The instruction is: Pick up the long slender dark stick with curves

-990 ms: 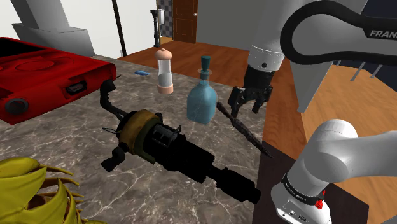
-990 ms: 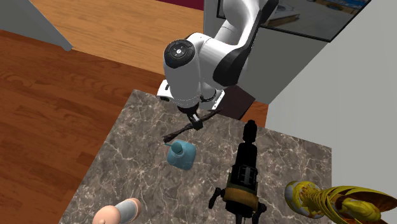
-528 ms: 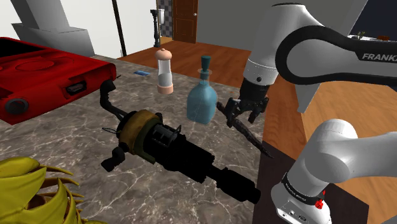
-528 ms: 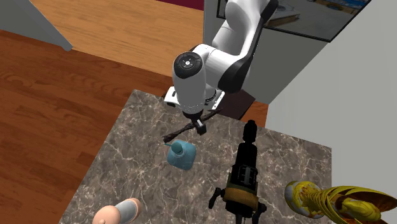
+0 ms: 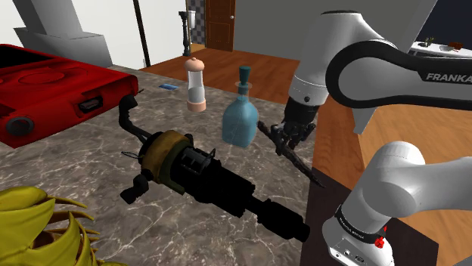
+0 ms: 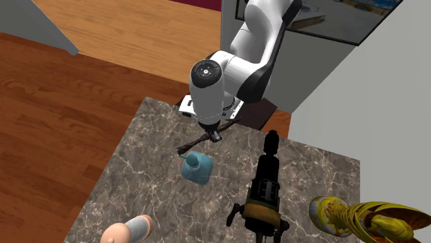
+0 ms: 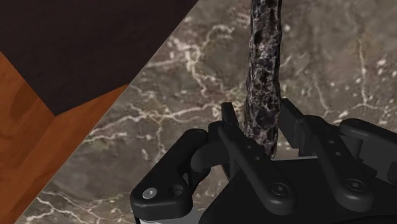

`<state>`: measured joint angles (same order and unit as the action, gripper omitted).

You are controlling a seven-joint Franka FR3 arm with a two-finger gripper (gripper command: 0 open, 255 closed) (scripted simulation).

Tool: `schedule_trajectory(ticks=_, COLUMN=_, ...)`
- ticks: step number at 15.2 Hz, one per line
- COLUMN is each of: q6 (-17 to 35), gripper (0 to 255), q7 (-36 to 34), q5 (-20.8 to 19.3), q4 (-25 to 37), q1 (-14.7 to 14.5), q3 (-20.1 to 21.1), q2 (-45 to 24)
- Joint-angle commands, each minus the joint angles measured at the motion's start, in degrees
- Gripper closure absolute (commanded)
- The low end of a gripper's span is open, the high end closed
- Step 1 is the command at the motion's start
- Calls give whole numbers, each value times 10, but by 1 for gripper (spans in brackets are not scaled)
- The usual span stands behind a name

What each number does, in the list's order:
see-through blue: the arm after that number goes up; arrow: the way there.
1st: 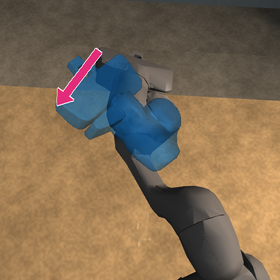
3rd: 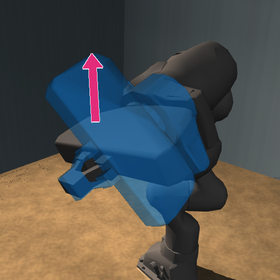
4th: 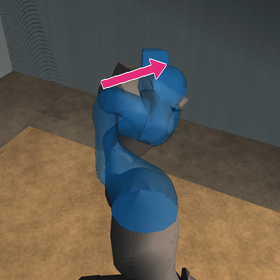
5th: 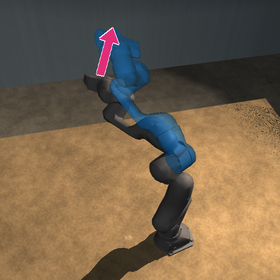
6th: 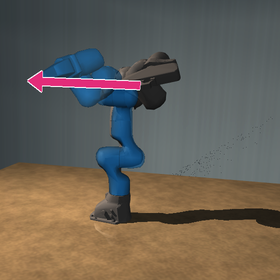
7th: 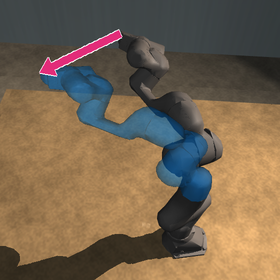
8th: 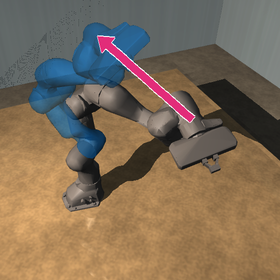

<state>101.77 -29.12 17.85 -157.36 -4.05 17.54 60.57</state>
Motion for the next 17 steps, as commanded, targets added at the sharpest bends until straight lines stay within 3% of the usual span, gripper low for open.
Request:
schedule_trajectory(ticks=1, q6=3, gripper=255, q7=-1, q5=15, q4=-3, q1=-1, q3=2, q2=-3)
schedule_trajectory(ticks=5, q6=2, gripper=255, q7=0, q5=12, q4=-4, q1=-2, q3=-1, q2=-2)
schedule_trajectory(ticks=17, q6=-79, gripper=255, q7=-7, q5=-12, q4=94, q1=10, q3=-24, q2=-18)
